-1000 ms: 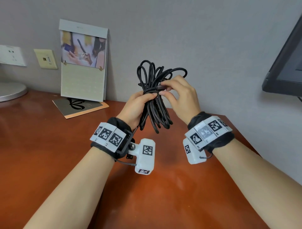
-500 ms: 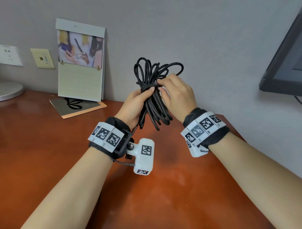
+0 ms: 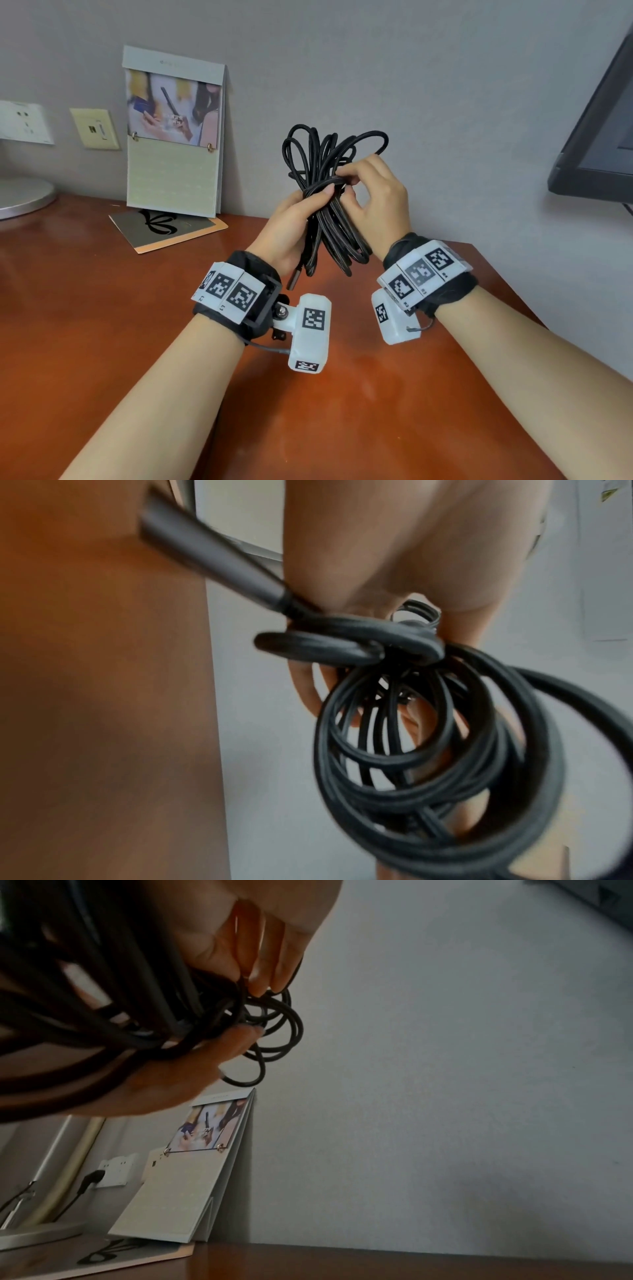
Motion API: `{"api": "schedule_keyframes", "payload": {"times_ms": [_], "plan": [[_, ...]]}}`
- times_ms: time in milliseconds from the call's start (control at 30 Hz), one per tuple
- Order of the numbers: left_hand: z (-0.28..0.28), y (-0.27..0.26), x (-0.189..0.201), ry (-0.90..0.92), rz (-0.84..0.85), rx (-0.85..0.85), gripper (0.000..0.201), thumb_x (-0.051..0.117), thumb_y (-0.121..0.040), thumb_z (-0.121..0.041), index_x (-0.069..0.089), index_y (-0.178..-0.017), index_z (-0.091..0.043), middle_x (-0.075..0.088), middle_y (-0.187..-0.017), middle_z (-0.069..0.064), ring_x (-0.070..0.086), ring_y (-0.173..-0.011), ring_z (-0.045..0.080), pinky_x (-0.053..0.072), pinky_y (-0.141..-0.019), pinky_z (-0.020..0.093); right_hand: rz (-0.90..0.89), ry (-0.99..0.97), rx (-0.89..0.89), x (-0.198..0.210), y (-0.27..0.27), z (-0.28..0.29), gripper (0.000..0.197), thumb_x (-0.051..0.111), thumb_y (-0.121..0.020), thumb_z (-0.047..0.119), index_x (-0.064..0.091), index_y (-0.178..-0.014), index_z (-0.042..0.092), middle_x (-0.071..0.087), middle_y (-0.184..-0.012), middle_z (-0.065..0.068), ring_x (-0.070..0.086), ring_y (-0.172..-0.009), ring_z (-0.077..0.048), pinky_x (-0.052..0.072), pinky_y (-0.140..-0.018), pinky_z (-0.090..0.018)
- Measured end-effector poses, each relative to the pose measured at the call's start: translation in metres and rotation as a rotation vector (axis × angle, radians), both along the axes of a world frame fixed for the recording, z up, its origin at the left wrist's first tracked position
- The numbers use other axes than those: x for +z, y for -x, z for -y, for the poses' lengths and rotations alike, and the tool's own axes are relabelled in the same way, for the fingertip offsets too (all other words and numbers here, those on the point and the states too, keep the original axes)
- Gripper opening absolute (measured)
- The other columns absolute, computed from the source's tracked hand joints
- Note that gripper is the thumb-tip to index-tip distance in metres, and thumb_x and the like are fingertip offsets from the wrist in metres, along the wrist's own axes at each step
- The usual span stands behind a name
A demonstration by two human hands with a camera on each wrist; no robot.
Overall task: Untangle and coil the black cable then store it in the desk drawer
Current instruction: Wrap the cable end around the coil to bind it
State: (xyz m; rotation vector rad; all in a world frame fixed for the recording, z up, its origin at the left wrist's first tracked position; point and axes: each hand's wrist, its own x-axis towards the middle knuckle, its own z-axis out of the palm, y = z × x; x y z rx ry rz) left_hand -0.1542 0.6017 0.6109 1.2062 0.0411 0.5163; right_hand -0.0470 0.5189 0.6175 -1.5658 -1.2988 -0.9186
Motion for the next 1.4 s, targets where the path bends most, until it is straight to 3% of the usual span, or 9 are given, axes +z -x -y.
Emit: {"api": "schedule_keyframes", "payload": {"times_ms": [67,233,400,633,800,1000,1167,1267,1400], "plan": [[-0.0010,0.0016,0.0000,-0.003,0.007,-0.013,0.042,0.048,-0.097,-0.025,0.052,-0.127,0.003,0.061,-0.109,0.014,0.062,-0.098,0.022,0.051,-0.089,0.032,0.001,-0.003,-0.004,-0.0005,0.0010,-0.0006,0.021,0.054,-0.075,-0.001,0.067,-0.091,0.002,0.063,-0.086,-0.009,0.060,-0.077,-0.020,0.047,-0.071,-0.025],[-0.0009,-0.0012,-0.0013,-0.039,0.035,0.121,0.044,0.051,-0.096,-0.031,0.053,-0.124,0.003,0.064,-0.113,0.020,0.065,-0.100,0.025,0.054,-0.088,0.033,-0.069,-0.056,0.017,-0.0012,0.0053,-0.0041,0.022,0.054,-0.074,-0.007,0.067,-0.089,0.002,0.063,-0.086,-0.010,0.058,-0.077,-0.016,0.046,-0.073,-0.020],[0.0003,-0.0028,-0.0008,-0.059,0.065,0.181,0.043,0.052,-0.095,-0.034,0.056,-0.122,0.000,0.064,-0.117,0.022,0.064,-0.106,0.029,0.050,-0.096,0.039,-0.097,-0.072,0.021,0.0043,0.0066,-0.0057,0.018,0.055,-0.075,-0.004,0.068,-0.085,0.004,0.064,-0.087,-0.007,0.060,-0.084,-0.023,0.050,-0.076,-0.032],[0.0008,-0.0019,-0.0011,-0.048,0.081,0.236,0.031,0.056,-0.094,-0.028,0.058,-0.112,-0.003,0.069,-0.100,0.012,0.068,-0.094,0.022,0.053,-0.090,0.034,-0.077,-0.041,-0.025,0.0029,0.0074,-0.0050,0.017,0.055,-0.073,-0.002,0.067,-0.082,0.006,0.065,-0.085,-0.005,0.060,-0.080,-0.022,0.050,-0.070,-0.032],[0.0041,-0.0034,-0.0012,-0.048,0.115,0.261,0.028,0.060,-0.091,-0.022,0.058,-0.111,-0.003,0.069,-0.092,0.010,0.069,-0.084,0.020,0.056,-0.081,0.029,-0.150,-0.059,0.033,0.0038,0.0061,-0.0030,0.017,0.054,-0.074,-0.006,0.066,-0.082,0.003,0.064,-0.085,-0.005,0.061,-0.079,-0.017,0.052,-0.074,-0.029],[0.0060,-0.0065,-0.0024,-0.032,0.119,0.271,0.034,0.063,-0.089,-0.017,0.056,-0.116,0.001,0.068,-0.105,0.017,0.068,-0.094,0.024,0.055,-0.087,0.033,-0.298,-0.130,0.143,0.0041,0.0072,-0.0039,0.022,0.052,-0.072,-0.012,0.067,-0.079,0.002,0.059,-0.083,-0.001,0.062,-0.076,-0.016,0.055,-0.072,-0.025],[0.0045,-0.0054,-0.0006,-0.033,0.129,0.270,0.030,0.063,-0.089,-0.016,0.058,-0.113,0.000,0.070,-0.094,0.009,0.069,-0.085,0.018,0.056,-0.082,0.028,-0.497,-0.127,0.204,0.0041,0.0098,-0.0047,0.024,0.053,-0.078,-0.010,0.064,-0.088,0.009,0.063,-0.092,-0.002,0.063,-0.079,-0.008,0.053,-0.073,-0.019],[0.0034,-0.0048,-0.0001,-0.031,0.124,0.266,0.029,0.063,-0.089,-0.018,0.060,-0.112,-0.001,0.070,-0.089,0.005,0.069,-0.083,0.016,0.056,-0.082,0.027,-0.531,-0.119,0.199,0.0048,0.0087,-0.0029,0.024,0.057,-0.079,-0.008,0.063,-0.090,0.011,0.065,-0.091,-0.001,0.062,-0.077,-0.002,0.052,-0.071,-0.015],[0.0065,-0.0052,0.0003,-0.025,0.111,0.260,0.030,0.063,-0.089,-0.022,0.061,-0.112,-0.002,0.070,-0.093,0.008,0.069,-0.087,0.020,0.055,-0.086,0.032,-0.503,-0.111,0.160,0.0057,0.0080,0.0003,0.020,0.059,-0.080,-0.007,0.065,-0.095,0.006,0.066,-0.089,-0.004,0.062,-0.076,-0.005,0.052,-0.069,-0.015]]}}
